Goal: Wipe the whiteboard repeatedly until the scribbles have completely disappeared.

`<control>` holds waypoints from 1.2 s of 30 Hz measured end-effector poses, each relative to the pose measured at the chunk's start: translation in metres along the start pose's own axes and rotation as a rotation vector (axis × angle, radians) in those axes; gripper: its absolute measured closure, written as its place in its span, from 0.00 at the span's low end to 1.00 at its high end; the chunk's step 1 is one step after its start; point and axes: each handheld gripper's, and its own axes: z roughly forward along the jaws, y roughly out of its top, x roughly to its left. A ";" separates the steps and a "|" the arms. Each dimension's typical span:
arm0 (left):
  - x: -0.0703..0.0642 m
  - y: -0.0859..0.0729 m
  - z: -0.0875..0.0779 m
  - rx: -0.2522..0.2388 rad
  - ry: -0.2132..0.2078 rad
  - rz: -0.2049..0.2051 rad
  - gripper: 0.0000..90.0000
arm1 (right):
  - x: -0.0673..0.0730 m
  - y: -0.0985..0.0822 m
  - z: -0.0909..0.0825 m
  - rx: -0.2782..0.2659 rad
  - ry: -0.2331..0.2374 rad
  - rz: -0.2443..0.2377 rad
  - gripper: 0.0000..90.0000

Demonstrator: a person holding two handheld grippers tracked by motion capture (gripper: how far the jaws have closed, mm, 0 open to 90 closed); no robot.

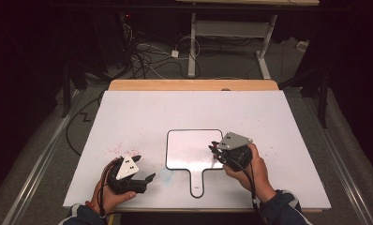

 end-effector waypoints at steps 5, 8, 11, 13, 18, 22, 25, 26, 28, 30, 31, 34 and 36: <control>0.000 0.000 0.000 0.002 -0.001 0.004 0.21 | -0.009 -0.010 -0.011 0.021 -0.017 0.022 0.90; -0.001 0.001 0.000 0.004 0.000 0.008 0.21 | -0.012 -0.014 -0.017 0.018 0.005 0.046 0.90; -0.001 0.001 0.000 0.002 -0.003 0.012 0.21 | -0.015 -0.017 -0.022 0.019 0.040 0.084 0.90; -0.001 0.001 0.000 0.002 -0.004 0.012 0.21 | -0.016 -0.019 -0.023 0.013 0.051 0.089 0.90; -0.002 0.002 0.002 0.006 -0.004 0.014 0.21 | -0.006 -0.014 -0.013 -0.057 0.125 0.116 0.90; -0.003 0.003 0.003 0.007 -0.007 0.019 0.21 | 0.006 -0.005 0.005 -0.123 0.147 0.103 0.90; -0.002 0.002 0.003 0.009 -0.009 0.016 0.21 | 0.013 0.000 0.013 -0.157 0.183 0.112 0.90; -0.002 0.001 0.003 0.009 -0.008 0.015 0.21 | 0.015 0.001 0.015 -0.158 0.202 0.108 0.90; -0.002 0.000 0.002 0.009 -0.006 0.013 0.21 | 0.020 0.004 0.014 -0.151 0.194 0.089 0.90; -0.001 0.000 0.001 0.007 -0.006 0.011 0.21 | 0.020 0.004 0.013 -0.138 0.164 0.078 0.90; -0.002 0.000 0.001 0.007 -0.004 0.009 0.21 | 0.019 0.004 0.013 -0.129 0.129 0.070 0.90; -0.002 -0.001 0.002 0.013 0.000 0.012 0.21 | 0.009 0.000 0.011 -0.113 0.081 0.084 0.90; -0.001 -0.001 0.002 0.012 0.000 0.011 0.21 | 0.002 -0.003 0.006 -0.119 0.069 0.102 0.90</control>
